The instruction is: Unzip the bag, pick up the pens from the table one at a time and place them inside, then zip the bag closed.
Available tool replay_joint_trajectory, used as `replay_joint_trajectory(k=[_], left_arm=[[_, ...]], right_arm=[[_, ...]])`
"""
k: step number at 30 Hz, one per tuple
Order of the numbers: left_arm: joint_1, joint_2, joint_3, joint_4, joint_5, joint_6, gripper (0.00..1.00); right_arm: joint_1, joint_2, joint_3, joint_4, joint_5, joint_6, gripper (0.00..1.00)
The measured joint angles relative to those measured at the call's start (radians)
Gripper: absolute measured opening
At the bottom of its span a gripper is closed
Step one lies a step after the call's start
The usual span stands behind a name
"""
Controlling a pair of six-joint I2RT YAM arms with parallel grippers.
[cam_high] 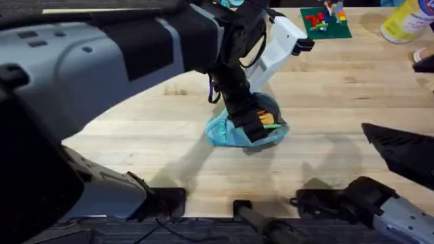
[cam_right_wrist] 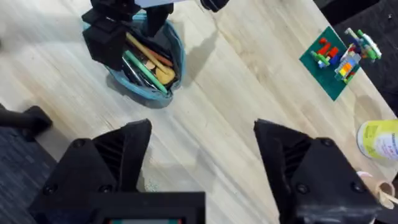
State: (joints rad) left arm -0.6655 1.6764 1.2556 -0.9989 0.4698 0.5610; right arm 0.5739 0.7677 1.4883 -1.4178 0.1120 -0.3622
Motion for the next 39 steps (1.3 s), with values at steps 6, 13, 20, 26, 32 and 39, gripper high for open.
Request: replay_joint_trajectory(k=[6, 13, 20, 26, 32, 39], left_arm=[[0.000, -0.002, 0.000, -0.001, 0.000, 0.000, 0.995], [0.000, -0.108, 0.000, 0.011, -0.014, 0.000, 0.995], [0.000, -0.276, 0.000, 0.015, -0.102, 0.000, 0.995], [0.010, -0.377, 0.000, -0.015, -0.152, 0.000, 0.995], [0.080, -0.495, 0.000, -0.091, -0.162, 0.000, 0.995], [0.176, -0.576, 0.000, -0.160, -0.168, 0.000, 0.994]], right_arm=[[0.000, 0.000, 0.000, 0.000, 0.000, 0.000, 0.998], [0.000, 0.000, 0.000, 0.002, 0.000, 0.000, 0.998], [0.000, 0.000, 0.000, 0.031, 0.000, -0.001, 0.997], [0.000, 0.000, 0.000, 0.031, 0.000, -0.005, 0.997], [0.000, 0.000, 0.000, 0.031, 0.000, -0.005, 0.998], [0.000, 0.037, 0.000, 0.048, 0.000, -0.005, 0.997]])
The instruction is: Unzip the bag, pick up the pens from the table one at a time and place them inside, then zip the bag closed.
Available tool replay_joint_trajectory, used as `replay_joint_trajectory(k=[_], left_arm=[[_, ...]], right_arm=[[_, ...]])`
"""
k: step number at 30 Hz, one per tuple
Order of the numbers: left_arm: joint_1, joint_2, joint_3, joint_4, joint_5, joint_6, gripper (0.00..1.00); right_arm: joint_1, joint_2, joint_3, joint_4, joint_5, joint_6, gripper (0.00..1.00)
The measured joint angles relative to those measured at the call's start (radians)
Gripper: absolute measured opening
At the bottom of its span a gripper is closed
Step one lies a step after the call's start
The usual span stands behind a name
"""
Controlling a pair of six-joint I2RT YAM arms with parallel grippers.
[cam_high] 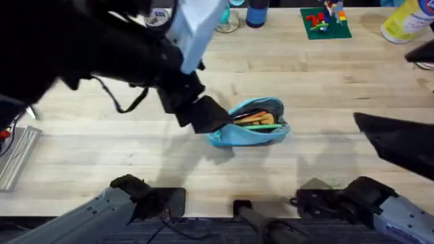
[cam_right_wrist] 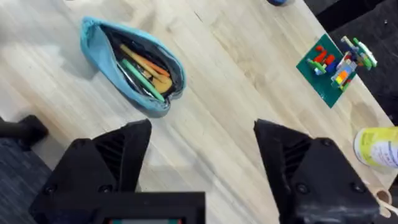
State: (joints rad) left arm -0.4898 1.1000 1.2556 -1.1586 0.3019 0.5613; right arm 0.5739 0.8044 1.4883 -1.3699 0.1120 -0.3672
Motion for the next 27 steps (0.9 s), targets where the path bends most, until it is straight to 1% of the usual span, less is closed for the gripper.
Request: replay_joint_trajectory(k=[5, 9, 11, 13, 15, 18, 22, 27], left_arm=[[0.081, -0.027, 0.000, -0.048, 0.008, 0.000, 0.995], [0.161, -0.057, 0.000, -0.057, 0.051, 0.001, 0.995], [0.200, -0.079, 0.000, -0.060, 0.082, 0.014, 0.995], [0.227, -0.106, 0.000, -0.068, 0.102, 0.035, 0.995], [0.239, -0.142, -0.007, -0.074, 0.117, 0.064, 0.995], [0.241, -0.204, -0.043, -0.081, 0.131, 0.094, 0.993], [0.241, -0.274, -0.128, -0.081, 0.145, 0.117, 0.993], [0.247, -0.338, -0.226, -0.084, 0.162, 0.136, 0.993]], right_arm=[[0.000, 0.066, 0.000, 0.017, 0.000, 0.000, 0.997], [0.000, 0.118, 0.000, 0.054, 0.000, 0.000, 0.997], [0.000, 0.145, 0.000, 0.076, -0.001, 0.000, 0.997], [0.000, 0.170, 0.000, 0.096, -0.001, 0.000, 0.997], [0.000, 0.197, 0.000, 0.124, -0.001, 0.006, 0.997], [0.000, 0.233, 0.000, 0.176, -0.013, 0.034, 0.997], [0.000, 0.279, 0.000, 0.232, -0.095, 0.058, 0.998], [0.000, 0.326, 0.000, 0.242, -0.186, 0.078, 0.998]])
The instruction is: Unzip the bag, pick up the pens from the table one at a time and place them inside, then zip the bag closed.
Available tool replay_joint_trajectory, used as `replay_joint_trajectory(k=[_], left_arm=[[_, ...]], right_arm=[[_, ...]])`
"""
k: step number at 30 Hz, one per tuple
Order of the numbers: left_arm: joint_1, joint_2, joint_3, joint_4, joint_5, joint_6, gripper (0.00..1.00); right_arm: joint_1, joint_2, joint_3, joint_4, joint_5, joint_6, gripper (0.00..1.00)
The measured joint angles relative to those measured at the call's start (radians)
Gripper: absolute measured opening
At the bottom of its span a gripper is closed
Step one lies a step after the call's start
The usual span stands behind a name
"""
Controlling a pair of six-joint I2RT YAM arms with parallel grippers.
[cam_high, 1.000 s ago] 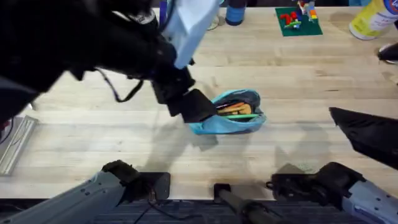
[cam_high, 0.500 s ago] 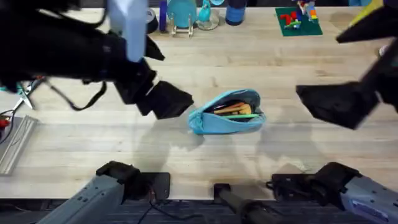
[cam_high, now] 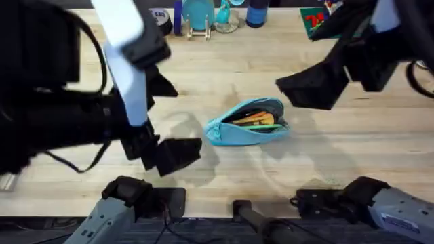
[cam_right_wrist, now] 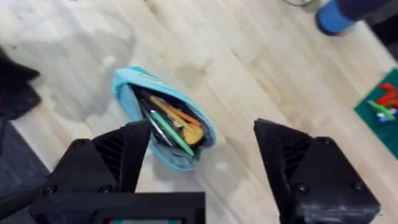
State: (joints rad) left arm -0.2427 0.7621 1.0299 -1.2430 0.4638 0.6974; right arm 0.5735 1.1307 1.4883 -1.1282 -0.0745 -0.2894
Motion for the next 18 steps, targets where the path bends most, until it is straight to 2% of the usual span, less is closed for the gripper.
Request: replay_joint_trajectory(k=[9, 18], left_arm=[[0.001, -0.057, -0.112, -0.030, 0.076, 0.007, 0.993], [0.001, -0.057, -0.117, 0.016, 0.089, 0.007, 0.993]], right_arm=[[0.000, 0.022, 0.000, 0.000, -0.039, 0.105, 0.997], [0.000, 0.022, 0.000, -0.012, -0.048, 0.330, 0.997]])
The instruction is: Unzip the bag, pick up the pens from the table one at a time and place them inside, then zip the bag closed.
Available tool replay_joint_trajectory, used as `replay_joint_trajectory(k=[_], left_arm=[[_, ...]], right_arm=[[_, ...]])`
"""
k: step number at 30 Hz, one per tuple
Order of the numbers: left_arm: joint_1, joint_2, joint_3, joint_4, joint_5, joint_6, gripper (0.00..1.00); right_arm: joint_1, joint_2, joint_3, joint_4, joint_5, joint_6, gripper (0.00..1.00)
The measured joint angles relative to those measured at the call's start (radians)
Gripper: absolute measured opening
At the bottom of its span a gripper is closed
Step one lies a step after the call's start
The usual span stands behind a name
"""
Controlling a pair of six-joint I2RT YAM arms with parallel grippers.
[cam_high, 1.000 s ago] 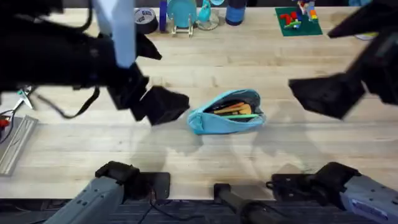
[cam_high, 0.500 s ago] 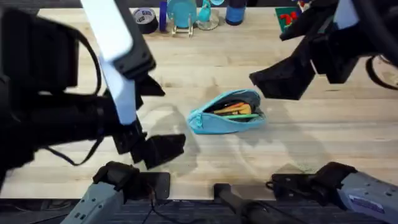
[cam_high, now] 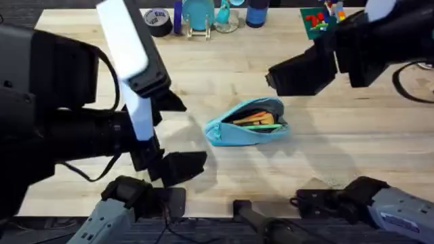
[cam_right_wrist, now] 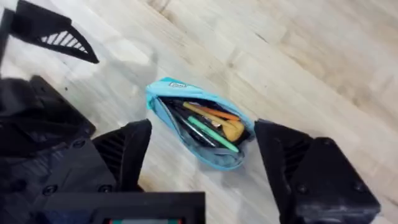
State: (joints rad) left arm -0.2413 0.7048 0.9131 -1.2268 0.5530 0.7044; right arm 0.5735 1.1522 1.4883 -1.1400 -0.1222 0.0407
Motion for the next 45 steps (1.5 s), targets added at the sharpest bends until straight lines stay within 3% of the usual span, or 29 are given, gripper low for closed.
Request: replay_joint_trajectory(k=[16, 27, 30, 31, 35, 45], left_arm=[[0.000, 0.000, 0.000, 0.041, -0.023, -0.031, 0.993], [0.000, 0.000, 0.000, 0.042, -0.064, 0.030, 0.993], [0.015, 0.000, 0.000, 0.054, -0.076, 0.041, 0.993], [0.052, 0.000, 0.000, 0.053, -0.075, 0.048, 0.993], [0.080, 0.000, 0.000, 0.045, -0.076, 0.048, 0.993], [0.089, 0.000, 0.000, 0.037, -0.079, 0.049, 0.993]], right_arm=[[0.000, 0.000, 0.000, -0.026, -0.029, 0.073, 0.998], [0.000, 0.000, 0.000, -0.083, -0.159, 0.084, 0.998], [0.000, 0.000, 0.000, -0.088, -0.171, 0.086, 0.998], [0.000, 0.000, 0.000, -0.099, -0.178, 0.086, 0.998], [0.000, 0.000, 0.000, -0.113, -0.209, 0.087, 0.998], [0.008, 0.000, 0.000, -0.112, -0.305, 0.234, 0.997]])
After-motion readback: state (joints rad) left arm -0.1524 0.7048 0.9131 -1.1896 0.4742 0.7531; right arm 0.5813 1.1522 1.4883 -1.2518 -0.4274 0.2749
